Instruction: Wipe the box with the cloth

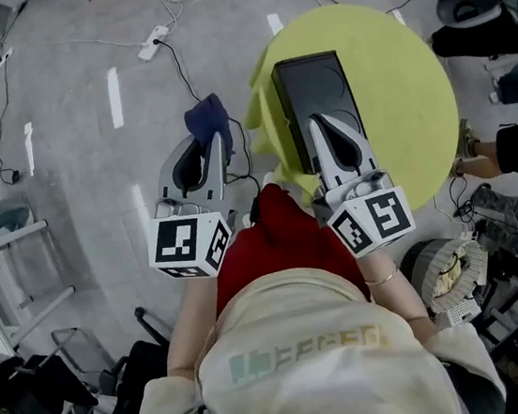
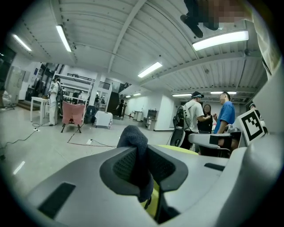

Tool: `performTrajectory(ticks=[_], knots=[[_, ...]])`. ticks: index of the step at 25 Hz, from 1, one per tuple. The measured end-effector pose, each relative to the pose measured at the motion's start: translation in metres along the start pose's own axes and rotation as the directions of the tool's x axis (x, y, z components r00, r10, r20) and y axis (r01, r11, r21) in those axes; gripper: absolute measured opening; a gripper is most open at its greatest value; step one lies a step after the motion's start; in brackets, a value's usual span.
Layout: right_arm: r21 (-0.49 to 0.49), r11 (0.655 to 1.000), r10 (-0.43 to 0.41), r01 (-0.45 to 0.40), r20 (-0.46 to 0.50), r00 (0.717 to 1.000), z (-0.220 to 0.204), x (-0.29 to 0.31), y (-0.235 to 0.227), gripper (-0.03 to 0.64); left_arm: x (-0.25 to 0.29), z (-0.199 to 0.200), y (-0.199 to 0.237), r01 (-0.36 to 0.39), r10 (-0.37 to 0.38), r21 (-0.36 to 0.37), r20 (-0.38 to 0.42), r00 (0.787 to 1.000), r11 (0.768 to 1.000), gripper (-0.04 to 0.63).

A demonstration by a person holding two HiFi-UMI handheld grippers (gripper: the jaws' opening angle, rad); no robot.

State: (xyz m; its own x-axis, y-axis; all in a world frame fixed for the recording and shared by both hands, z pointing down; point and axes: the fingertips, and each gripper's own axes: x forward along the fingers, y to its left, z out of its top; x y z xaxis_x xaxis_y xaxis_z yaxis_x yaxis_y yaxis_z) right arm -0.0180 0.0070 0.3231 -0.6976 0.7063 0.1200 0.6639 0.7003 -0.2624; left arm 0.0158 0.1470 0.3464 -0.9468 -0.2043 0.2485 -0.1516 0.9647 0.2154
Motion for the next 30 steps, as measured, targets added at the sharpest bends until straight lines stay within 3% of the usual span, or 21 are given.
performTrajectory(ticks=[10, 16, 19, 22, 25, 27, 30], knots=[[0.014, 0.985, -0.173, 0.173, 0.041, 0.984, 0.035, -0.003, -0.094, 0.038, 0.108, 0.028, -0.049, 0.162, -0.16, 0.05, -0.038, 0.986, 0.986, 0.063], [0.031, 0.96, -0.279, 0.278, 0.046, 0.959, 0.038, -0.008, -0.127, 0.038, 0.147, 0.03, -0.072, 0.26, -0.255, 0.075, -0.075, 0.964, 0.963, 0.063], [0.048, 0.935, -0.353, 0.351, 0.067, 0.933, 0.042, -0.007, -0.137, 0.038, 0.168, 0.035, -0.074, 0.327, -0.318, 0.093, -0.097, 0.943, 0.94, 0.063], [0.064, 0.897, -0.441, 0.437, 0.094, 0.893, 0.048, -0.006, -0.144, 0.038, 0.19, 0.042, -0.075, 0.41, -0.397, 0.113, -0.119, 0.91, 0.905, 0.063], [0.084, 0.846, -0.534, 0.527, 0.114, 0.838, 0.052, -0.003, -0.148, 0.038, 0.214, 0.052, -0.077, 0.503, -0.485, 0.133, -0.143, 0.863, 0.854, 0.063], [0.105, 0.797, -0.604, 0.595, 0.126, 0.787, 0.054, 0.002, -0.152, 0.038, 0.232, 0.058, -0.078, 0.577, -0.555, 0.149, -0.166, 0.815, 0.803, 0.063], [0.15, 0.703, -0.711, 0.695, 0.139, 0.689, 0.057, 0.013, -0.149, 0.038, 0.258, 0.068, -0.082, 0.7, -0.667, 0.167, -0.217, 0.713, 0.694, 0.063]])
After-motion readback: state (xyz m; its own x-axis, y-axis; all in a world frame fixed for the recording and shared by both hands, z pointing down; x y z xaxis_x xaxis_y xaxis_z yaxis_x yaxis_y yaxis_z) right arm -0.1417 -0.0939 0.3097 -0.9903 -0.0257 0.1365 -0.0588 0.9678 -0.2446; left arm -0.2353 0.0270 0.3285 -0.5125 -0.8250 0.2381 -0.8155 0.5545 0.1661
